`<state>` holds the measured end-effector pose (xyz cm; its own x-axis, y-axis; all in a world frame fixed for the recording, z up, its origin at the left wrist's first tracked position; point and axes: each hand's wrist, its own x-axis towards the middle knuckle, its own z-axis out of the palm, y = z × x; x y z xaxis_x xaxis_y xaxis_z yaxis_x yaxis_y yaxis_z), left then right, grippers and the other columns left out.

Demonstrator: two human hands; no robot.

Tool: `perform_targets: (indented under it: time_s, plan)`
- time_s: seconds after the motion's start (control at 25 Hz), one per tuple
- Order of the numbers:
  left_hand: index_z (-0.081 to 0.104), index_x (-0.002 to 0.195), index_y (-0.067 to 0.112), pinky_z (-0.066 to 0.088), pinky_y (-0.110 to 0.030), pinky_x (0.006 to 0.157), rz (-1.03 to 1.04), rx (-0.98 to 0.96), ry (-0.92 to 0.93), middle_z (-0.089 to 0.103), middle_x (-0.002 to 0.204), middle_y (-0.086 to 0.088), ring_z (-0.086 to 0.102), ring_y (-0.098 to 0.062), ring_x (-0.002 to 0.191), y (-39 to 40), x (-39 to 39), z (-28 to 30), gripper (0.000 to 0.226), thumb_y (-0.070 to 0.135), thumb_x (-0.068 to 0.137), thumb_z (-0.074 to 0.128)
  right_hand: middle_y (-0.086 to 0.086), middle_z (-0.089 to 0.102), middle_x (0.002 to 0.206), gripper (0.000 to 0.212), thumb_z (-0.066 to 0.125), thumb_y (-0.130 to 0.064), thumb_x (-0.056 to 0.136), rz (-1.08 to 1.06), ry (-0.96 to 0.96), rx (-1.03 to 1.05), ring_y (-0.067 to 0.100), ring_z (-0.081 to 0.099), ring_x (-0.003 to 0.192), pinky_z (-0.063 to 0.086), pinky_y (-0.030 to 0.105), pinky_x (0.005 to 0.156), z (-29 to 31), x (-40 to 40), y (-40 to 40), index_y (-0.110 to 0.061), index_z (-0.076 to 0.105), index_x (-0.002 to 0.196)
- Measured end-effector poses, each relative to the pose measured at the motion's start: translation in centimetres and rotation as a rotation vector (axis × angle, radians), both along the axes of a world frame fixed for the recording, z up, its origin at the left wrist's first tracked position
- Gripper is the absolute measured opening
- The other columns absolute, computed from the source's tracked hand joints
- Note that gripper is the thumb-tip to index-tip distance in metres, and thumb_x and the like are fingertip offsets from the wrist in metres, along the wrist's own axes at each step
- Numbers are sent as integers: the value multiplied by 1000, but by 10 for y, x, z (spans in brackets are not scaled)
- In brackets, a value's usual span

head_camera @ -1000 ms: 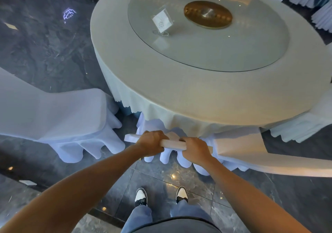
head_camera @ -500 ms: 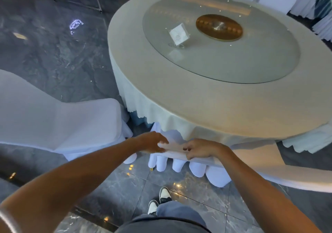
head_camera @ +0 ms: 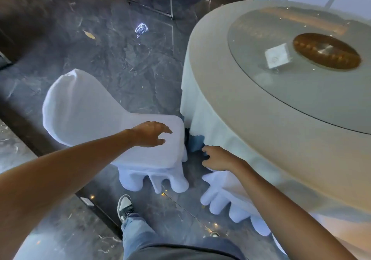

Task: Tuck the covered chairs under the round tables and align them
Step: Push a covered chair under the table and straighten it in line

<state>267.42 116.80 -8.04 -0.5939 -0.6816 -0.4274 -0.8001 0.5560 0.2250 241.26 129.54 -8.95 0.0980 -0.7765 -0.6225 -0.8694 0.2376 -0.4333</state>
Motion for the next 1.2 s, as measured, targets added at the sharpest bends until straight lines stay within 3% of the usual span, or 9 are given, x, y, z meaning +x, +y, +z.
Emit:
perform_targets:
  time_s: [0.16,0.32,0.56,0.72,0.8,0.92,1.0,1.08,1.2]
  plan:
    - [46,144,32,25,-32,116,-65,-56,-8,43,152,5,37,-17,139,-99,102,-4,49,32,96,57,10,56,136,64,59,-32,89,-28,-35,-40,28,58,115,49,42,96,-17,119,-85,-14,37,145]
    - [45,146,29,14,-27,116,-149,-85,-59,38,155,3,30,-15,143,-182,206,9,53,14,95,50,9,50,144,83,67,-46,86,-88,-76,-28,27,52,126,46,38,99,-13,247,-156,-16,27,153]
    - [28,152,34,-4,-53,120,-381,-120,-401,11,164,7,-4,-14,151,-280,324,14,74,3,88,48,1,62,125,74,66,-68,73,-105,-170,-56,25,59,111,50,44,92,-9,393,-233,-20,48,126]
    - [11,157,33,-2,-65,116,-540,-258,-634,-7,165,-1,-14,-25,150,-319,380,9,73,21,96,50,10,57,135,89,68,-71,72,-70,-187,-5,30,56,120,48,44,96,-20,453,-265,-15,43,137]
    - [17,156,35,-4,-66,115,-562,-263,-648,1,166,0,-9,-27,151,-334,399,-4,69,37,96,50,12,52,142,96,68,-69,74,-40,-191,19,31,52,127,46,43,99,-23,475,-270,-13,36,144]
    - [61,133,29,2,-49,122,-530,-142,-256,50,141,25,34,-13,143,-359,415,-16,68,70,82,41,13,52,140,92,68,-67,76,-27,-182,24,32,52,125,46,46,99,-36,495,-271,-9,38,141]
    - [78,102,23,16,-38,119,-675,-306,0,70,105,24,64,-8,111,-366,421,-31,51,60,71,62,11,52,139,95,68,-70,73,-45,-202,-2,31,53,123,47,46,99,-41,503,-264,-10,36,141]
    - [79,82,31,18,-41,116,-817,-419,65,74,90,14,70,-14,95,-366,408,-35,31,42,53,77,8,50,141,100,69,-70,72,-118,-189,-79,29,52,123,47,43,99,-46,511,-256,-14,30,145]
    - [73,83,35,37,-33,102,-875,-257,-58,68,85,16,62,-16,94,-340,374,-25,23,46,67,60,5,54,131,85,71,-55,75,-259,-139,-232,30,56,115,50,43,92,-53,522,-252,-15,32,140]
